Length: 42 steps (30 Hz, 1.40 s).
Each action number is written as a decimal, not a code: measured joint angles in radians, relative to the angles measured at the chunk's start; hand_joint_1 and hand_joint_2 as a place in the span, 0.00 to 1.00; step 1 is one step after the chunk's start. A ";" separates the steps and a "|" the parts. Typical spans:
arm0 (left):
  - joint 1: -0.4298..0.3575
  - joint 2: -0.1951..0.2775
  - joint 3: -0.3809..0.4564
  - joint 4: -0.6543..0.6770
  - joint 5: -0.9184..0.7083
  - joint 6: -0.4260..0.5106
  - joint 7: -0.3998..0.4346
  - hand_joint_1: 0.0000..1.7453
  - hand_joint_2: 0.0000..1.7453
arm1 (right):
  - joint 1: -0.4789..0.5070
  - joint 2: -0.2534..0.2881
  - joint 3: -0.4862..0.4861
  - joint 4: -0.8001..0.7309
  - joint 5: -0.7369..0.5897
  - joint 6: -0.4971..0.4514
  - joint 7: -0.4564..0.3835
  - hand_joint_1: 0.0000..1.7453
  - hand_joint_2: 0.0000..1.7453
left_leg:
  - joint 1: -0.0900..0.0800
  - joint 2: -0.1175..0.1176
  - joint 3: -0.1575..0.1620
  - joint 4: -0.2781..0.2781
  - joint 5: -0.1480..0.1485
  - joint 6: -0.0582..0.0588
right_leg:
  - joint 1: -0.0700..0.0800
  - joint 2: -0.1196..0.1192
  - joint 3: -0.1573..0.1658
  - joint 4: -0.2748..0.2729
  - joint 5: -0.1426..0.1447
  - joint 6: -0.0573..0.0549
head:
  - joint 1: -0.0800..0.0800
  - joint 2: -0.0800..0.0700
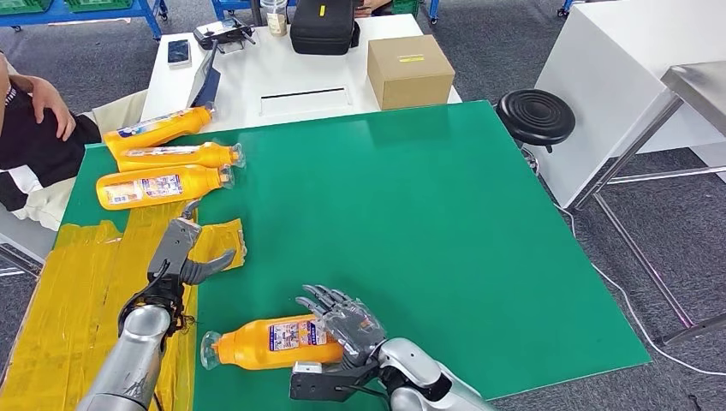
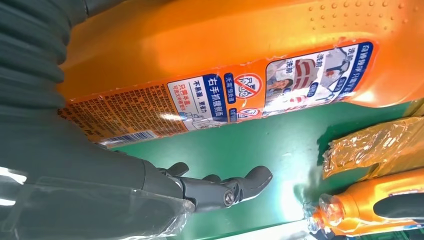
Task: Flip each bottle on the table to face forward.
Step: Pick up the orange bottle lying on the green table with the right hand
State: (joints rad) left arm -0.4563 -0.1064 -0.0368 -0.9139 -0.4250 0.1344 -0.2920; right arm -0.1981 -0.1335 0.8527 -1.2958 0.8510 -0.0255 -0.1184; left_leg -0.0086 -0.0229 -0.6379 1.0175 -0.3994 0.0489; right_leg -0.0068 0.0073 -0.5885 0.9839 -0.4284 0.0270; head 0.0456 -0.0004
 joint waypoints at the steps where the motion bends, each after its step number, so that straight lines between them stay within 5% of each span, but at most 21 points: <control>1: 0.000 0.000 0.000 0.000 0.000 0.000 0.000 0.00 1.00 | -0.004 0.000 0.002 0.005 0.000 0.004 0.004 0.00 1.00 | 0.000 0.000 0.000 0.000 0.000 0.000 | 0.000 0.000 0.000 0.000 0.000 0.000 | 0.000 0.000; 18: -0.007 0.000 -0.004 0.014 0.033 0.000 -0.001 0.00 1.00 | -0.087 0.020 0.014 0.145 0.052 0.036 0.112 0.02 1.00 | 0.000 0.002 0.014 0.000 0.000 -0.001 | 0.001 0.003 0.011 -0.001 0.001 -0.002 | 0.000 0.000; 19: -0.007 0.000 -0.005 0.015 0.036 0.000 -0.002 0.00 1.00 | -0.087 0.021 0.014 0.151 0.056 0.036 0.115 0.14 1.00 | 0.000 0.002 0.015 0.000 0.000 -0.001 | 0.001 0.003 0.012 -0.001 0.001 -0.002 | 0.000 0.000; 22: -0.007 0.000 -0.006 0.018 0.041 0.001 -0.004 0.00 1.00 | -0.092 0.025 0.014 0.168 0.067 0.037 0.122 0.82 1.00 | 0.000 0.002 0.017 0.000 -0.001 -0.001 | 0.001 0.003 0.012 -0.001 0.001 -0.002 | 0.000 0.000; 23: -0.007 0.000 -0.006 0.019 0.043 0.002 -0.004 0.00 1.00 | -0.094 0.026 0.014 0.172 0.071 0.038 0.124 0.94 1.00 | 0.000 0.002 0.017 0.000 -0.001 -0.001 | 0.001 0.003 0.011 -0.001 0.001 -0.002 | 0.000 0.000; 25: -0.007 0.000 -0.006 0.019 0.048 0.003 -0.005 0.00 1.00 | -0.099 0.028 0.015 0.182 0.079 0.039 0.126 1.00 1.00 | 0.000 0.002 0.018 -0.001 -0.001 -0.001 | 0.001 0.003 0.010 -0.001 0.001 -0.002 | 0.000 0.000; 37: -0.006 0.000 -0.007 0.021 0.057 0.006 -0.006 0.00 1.00 | -0.112 0.039 0.013 0.209 0.090 0.033 0.126 1.00 1.00 | 0.000 0.001 0.020 -0.001 -0.001 -0.001 | 0.000 0.003 0.008 -0.001 0.000 -0.002 | 0.000 0.000; 42: -0.001 0.000 -0.007 0.022 0.057 0.013 -0.005 0.00 1.00 | -0.099 0.046 -0.004 0.211 0.110 -0.061 0.131 1.00 1.00 | 0.000 0.001 0.017 -0.001 0.001 0.000 | 0.000 0.003 0.014 -0.001 0.001 -0.001 | 0.000 0.000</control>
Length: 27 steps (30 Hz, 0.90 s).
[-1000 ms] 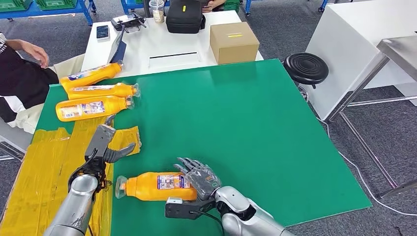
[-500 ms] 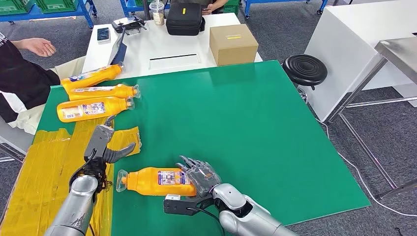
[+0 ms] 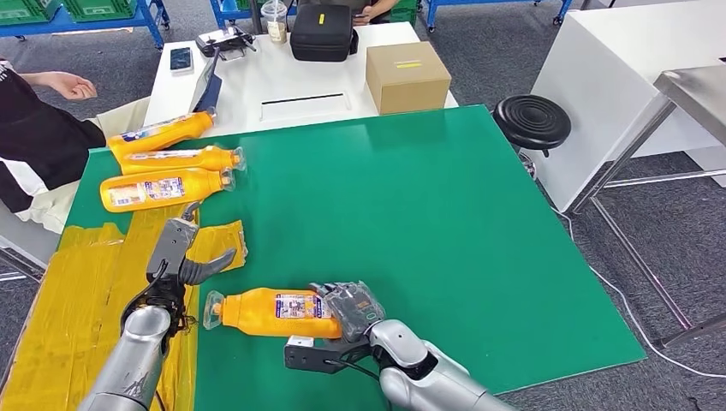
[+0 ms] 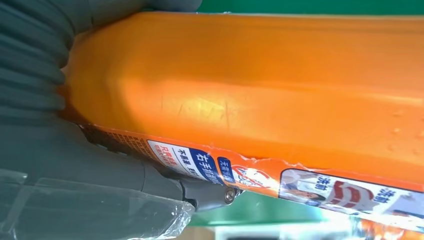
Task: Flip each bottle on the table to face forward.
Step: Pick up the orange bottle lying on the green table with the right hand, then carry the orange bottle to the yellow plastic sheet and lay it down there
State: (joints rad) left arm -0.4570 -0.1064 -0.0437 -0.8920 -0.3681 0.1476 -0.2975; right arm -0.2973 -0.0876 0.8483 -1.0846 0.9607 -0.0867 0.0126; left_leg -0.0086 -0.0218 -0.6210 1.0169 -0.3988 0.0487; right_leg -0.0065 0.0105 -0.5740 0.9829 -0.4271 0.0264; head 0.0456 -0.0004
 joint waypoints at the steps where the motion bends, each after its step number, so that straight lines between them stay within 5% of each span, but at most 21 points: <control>1: 0.004 0.000 0.000 0.000 0.000 0.002 0.000 0.00 1.00 | 0.007 0.002 -0.008 -0.001 0.006 -0.031 0.003 1.00 1.00 | 0.000 0.000 -0.001 0.000 0.000 0.000 | 0.000 0.000 0.000 0.000 0.000 0.000 | 0.000 0.000; 8: 0.049 0.000 0.001 -0.027 0.000 0.002 0.000 0.00 1.00 | 0.078 0.005 -0.097 -0.068 0.059 -0.225 0.026 1.00 1.00 | -0.001 -0.001 -0.009 0.000 0.001 0.001 | 0.000 -0.001 -0.006 0.000 0.001 0.001 | 0.000 0.000; 16: 0.062 -0.002 0.002 -0.038 0.016 -0.015 -0.001 0.00 1.00 | 0.101 0.010 -0.140 -0.111 0.076 -0.303 0.026 1.00 1.00 | -0.001 -0.001 -0.012 0.000 0.001 0.001 | 0.000 -0.001 -0.010 0.001 0.001 0.002 | 0.000 0.000; 20: 0.078 -0.019 0.000 -0.067 0.148 -0.094 -0.008 0.00 1.00 | 0.130 0.040 -0.272 -0.224 0.097 -0.471 0.013 1.00 1.00 | -0.001 -0.001 -0.017 0.000 0.001 0.001 | -0.001 -0.001 -0.015 0.001 0.001 0.002 | 0.000 0.000; 27: 0.103 -0.037 -0.024 -0.104 0.502 -0.346 0.056 0.00 1.00 | 0.166 0.062 -0.357 -0.282 0.098 -0.519 -0.033 1.00 1.00 | -0.001 -0.001 -0.019 0.000 0.001 0.001 | -0.001 -0.001 -0.017 0.001 0.001 0.002 | 0.000 0.000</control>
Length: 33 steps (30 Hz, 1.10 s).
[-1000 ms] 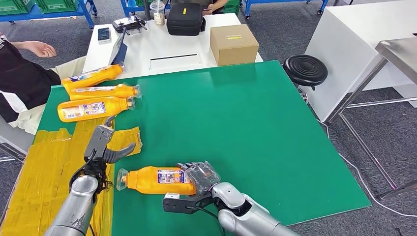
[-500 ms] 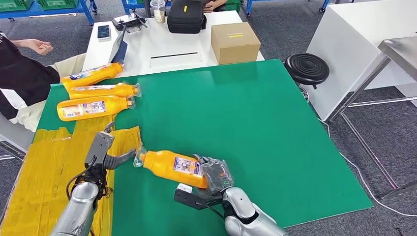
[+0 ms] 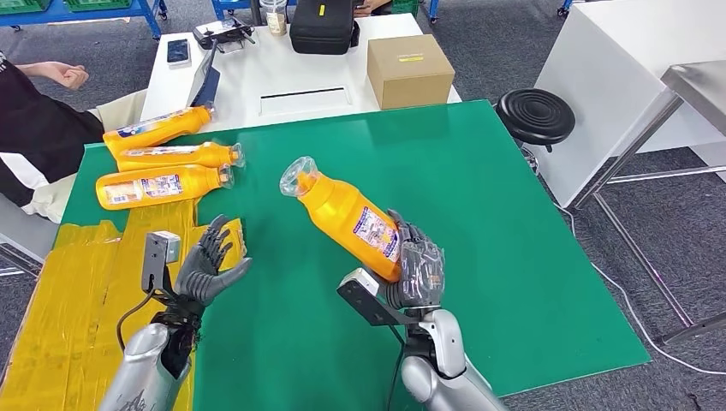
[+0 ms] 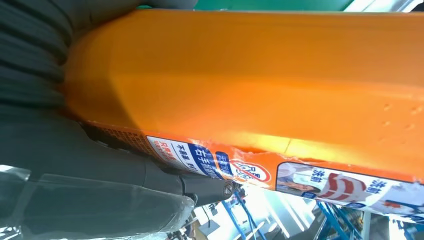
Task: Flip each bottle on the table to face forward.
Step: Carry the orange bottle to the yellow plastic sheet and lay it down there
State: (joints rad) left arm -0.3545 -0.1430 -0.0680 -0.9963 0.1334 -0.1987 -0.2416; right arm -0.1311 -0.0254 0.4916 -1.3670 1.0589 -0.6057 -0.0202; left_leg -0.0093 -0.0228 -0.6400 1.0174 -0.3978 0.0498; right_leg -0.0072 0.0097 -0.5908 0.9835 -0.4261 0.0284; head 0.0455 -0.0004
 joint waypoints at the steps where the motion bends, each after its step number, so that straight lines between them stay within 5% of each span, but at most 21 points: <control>1: 0.004 -0.002 -0.004 -0.003 0.066 -0.047 0.017 0.00 1.00 | 0.004 0.003 -0.006 -0.004 0.002 -0.002 -0.004 1.00 1.00 | 0.000 0.000 0.000 0.000 0.000 0.000 | 0.000 0.000 0.000 0.000 0.000 0.000 | 0.000 0.000; 4: 0.013 -0.008 -0.015 -0.010 0.235 -0.154 0.066 0.00 1.00 | 0.014 0.011 -0.019 -0.012 0.012 -0.006 -0.013 1.00 1.00 | 0.000 0.000 0.000 0.000 0.000 0.000 | 0.000 0.000 0.000 0.000 0.000 0.000 | 0.000 0.000; 9: 0.027 -0.011 -0.049 -0.035 0.377 -0.198 0.113 0.00 1.00 | 0.026 0.018 -0.032 -0.020 0.039 -0.014 -0.015 1.00 1.00 | 0.000 0.000 0.000 0.000 0.000 0.000 | 0.000 0.000 0.000 0.000 0.000 0.000 | 0.000 0.000; 33: 0.082 -0.014 -0.304 -0.358 0.408 -0.063 0.083 0.00 1.00 | -0.099 0.097 -0.008 0.150 0.102 -0.016 0.011 1.00 1.00 | 0.000 0.000 -0.002 0.000 0.000 0.000 | 0.000 0.000 -0.001 0.000 0.000 0.000 | 0.000 0.000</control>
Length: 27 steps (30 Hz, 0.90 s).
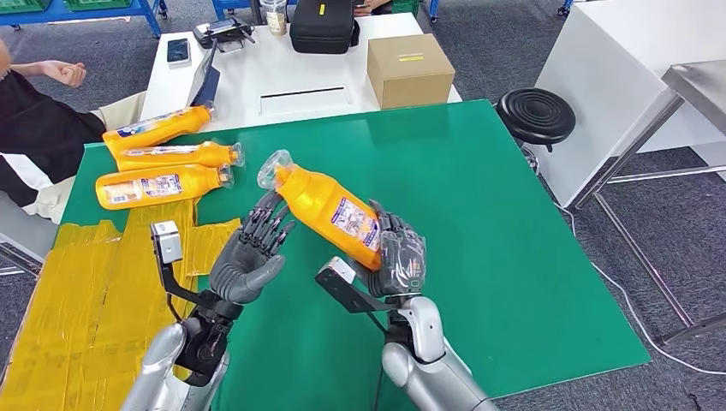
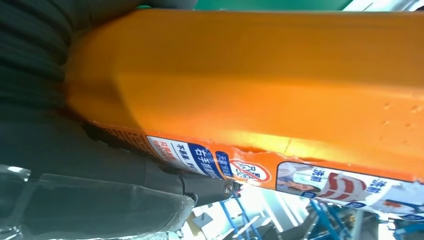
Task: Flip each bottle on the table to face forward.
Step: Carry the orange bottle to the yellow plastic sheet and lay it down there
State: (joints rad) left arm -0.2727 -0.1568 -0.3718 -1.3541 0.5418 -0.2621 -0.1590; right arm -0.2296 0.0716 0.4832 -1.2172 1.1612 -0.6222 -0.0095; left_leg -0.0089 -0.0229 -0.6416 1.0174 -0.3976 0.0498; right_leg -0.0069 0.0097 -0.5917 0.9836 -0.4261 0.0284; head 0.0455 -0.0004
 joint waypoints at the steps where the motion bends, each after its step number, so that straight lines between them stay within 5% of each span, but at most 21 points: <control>1: 0.000 0.000 -0.004 -0.005 0.000 0.002 -0.001 0.00 1.00 | -0.008 0.008 0.007 0.009 0.005 0.000 -0.002 1.00 1.00 | 0.000 0.000 0.000 0.000 0.000 0.000 | 0.000 0.000 0.000 0.000 0.000 0.000 | 0.000 0.000; 27: -0.029 0.013 0.020 0.035 0.091 0.020 -0.036 0.00 1.00 | -0.175 0.158 0.194 0.281 0.146 0.010 0.044 1.00 1.00 | 0.000 0.001 0.000 0.000 0.000 0.000 | 0.000 0.000 -0.002 0.000 0.000 0.000 | 0.000 0.000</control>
State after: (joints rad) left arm -0.3018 -0.1439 -0.3522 -1.3193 0.6332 -0.2423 -0.1953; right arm -0.4046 0.2293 0.6769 -0.9364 1.3073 -0.6119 0.0342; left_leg -0.0087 -0.0220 -0.6420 1.0174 -0.3973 0.0496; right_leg -0.0071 0.0100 -0.5937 0.9837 -0.4261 0.0283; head 0.0454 -0.0004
